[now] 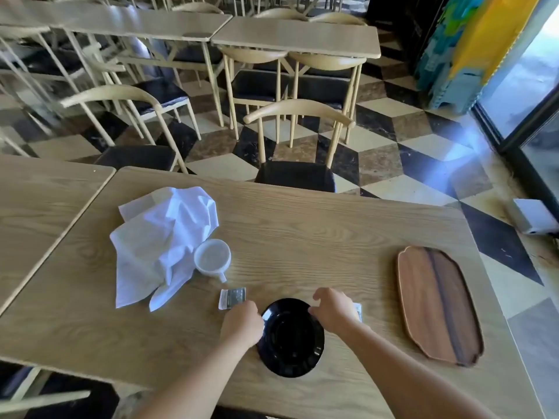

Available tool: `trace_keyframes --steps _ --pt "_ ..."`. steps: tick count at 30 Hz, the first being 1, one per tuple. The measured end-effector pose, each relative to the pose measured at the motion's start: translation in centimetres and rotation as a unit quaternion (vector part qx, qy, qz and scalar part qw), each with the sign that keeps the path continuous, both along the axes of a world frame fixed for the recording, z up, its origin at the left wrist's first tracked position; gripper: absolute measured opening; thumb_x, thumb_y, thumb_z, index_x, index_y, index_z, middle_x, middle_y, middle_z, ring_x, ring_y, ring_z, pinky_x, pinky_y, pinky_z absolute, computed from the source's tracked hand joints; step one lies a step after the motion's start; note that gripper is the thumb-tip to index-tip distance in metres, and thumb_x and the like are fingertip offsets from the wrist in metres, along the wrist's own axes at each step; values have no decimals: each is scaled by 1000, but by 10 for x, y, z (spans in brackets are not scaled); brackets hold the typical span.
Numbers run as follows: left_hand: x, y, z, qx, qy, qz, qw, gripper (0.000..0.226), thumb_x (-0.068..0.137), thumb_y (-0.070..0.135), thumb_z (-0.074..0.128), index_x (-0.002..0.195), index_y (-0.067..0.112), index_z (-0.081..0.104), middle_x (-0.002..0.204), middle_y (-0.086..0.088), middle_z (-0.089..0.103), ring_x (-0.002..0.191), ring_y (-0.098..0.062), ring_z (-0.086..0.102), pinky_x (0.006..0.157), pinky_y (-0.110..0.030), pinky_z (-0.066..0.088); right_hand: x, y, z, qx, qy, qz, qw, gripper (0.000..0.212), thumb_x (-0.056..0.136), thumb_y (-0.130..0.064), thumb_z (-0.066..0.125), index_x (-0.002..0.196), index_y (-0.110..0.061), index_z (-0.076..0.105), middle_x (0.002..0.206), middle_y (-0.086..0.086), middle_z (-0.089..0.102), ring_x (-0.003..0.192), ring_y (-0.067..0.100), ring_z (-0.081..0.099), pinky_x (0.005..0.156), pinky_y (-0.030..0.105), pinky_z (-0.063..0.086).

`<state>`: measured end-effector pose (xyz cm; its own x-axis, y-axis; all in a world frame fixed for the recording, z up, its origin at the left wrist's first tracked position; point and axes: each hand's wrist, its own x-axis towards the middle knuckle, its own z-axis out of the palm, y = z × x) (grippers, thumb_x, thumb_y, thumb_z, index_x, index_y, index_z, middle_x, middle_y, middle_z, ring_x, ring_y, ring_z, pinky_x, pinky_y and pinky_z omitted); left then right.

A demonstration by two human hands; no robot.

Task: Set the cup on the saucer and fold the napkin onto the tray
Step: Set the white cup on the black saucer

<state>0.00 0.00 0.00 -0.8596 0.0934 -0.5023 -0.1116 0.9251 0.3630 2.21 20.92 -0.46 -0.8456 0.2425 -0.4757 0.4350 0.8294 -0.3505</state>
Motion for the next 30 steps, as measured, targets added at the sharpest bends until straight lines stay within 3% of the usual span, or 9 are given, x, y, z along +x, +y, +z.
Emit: trace_keyframes --steps 3,6,9,14,16,19,22,25,30 --pt "7 -4 -9 22 -9 38 999 26 86 11 41 61 18 43 68 -6 59 74 -29 65 54 -33 45 6 2 -1 2 0 -17 1000 25 83 -27 68 102 -10 67 99 7 71 94 31 66 80 38 57" --pt "15 -5 -15 52 -30 72 996 29 85 10 40 58 20 37 61 2 46 61 -24 59 57 -37 52 12 3 -6 -8 -10 -36 999 22 84 -24 68 98 -8 68 93 8 72 92 31 67 77 38 56" --pt "17 -4 -17 100 -20 89 991 28 79 6 40 57 20 28 58 1 33 52 -17 35 52 -32 30 17 3 -12 -20 -19 -36 999 19 82 -24 68 93 -8 70 88 8 74 88 30 68 71 34 54" --pt "16 -9 -23 128 10 82 988 33 82 6 43 53 21 39 64 5 42 58 -13 40 55 -28 27 24 1 -19 -89 -29 -88 992 9 80 -23 72 88 -20 69 81 1 72 79 24 69 67 28 50" --pt "16 -10 -25 112 21 57 992 31 88 8 44 79 24 68 91 2 56 85 -14 55 68 -24 39 25 2 -21 -110 -26 -112 987 8 80 -22 73 82 -23 66 82 1 72 80 23 69 67 28 51" --pt "15 -11 -32 78 45 13 996 35 92 8 44 117 19 66 113 1 55 109 -18 52 90 -31 46 25 4 -21 -126 -19 -129 984 7 79 -19 73 81 -19 67 82 3 72 79 24 69 69 32 54" --pt "16 -12 -37 32 95 -51 994 33 91 11 49 119 23 63 112 4 52 110 -18 50 93 -37 46 25 8 -19 -138 -15 -144 980 5 79 -14 70 80 -12 67 77 4 70 80 26 68 71 36 56" --pt "17 -13 -42 6 174 -114 978 26 84 14 64 109 21 67 102 2 55 98 -22 54 84 -39 50 24 21 -18 -148 -14 -163 975 4 77 -9 66 79 -6 67 76 10 70 79 32 69 73 44 60" --pt "16 -10 -63 -29 268 -164 949 27 76 23 73 101 21 62 99 1 54 87 -23 54 76 -39 51 15 48 -16 -165 -4 -238 957 15 79 -5 67 72 -18 73 68 4 75 61 25 73 64 46 63"
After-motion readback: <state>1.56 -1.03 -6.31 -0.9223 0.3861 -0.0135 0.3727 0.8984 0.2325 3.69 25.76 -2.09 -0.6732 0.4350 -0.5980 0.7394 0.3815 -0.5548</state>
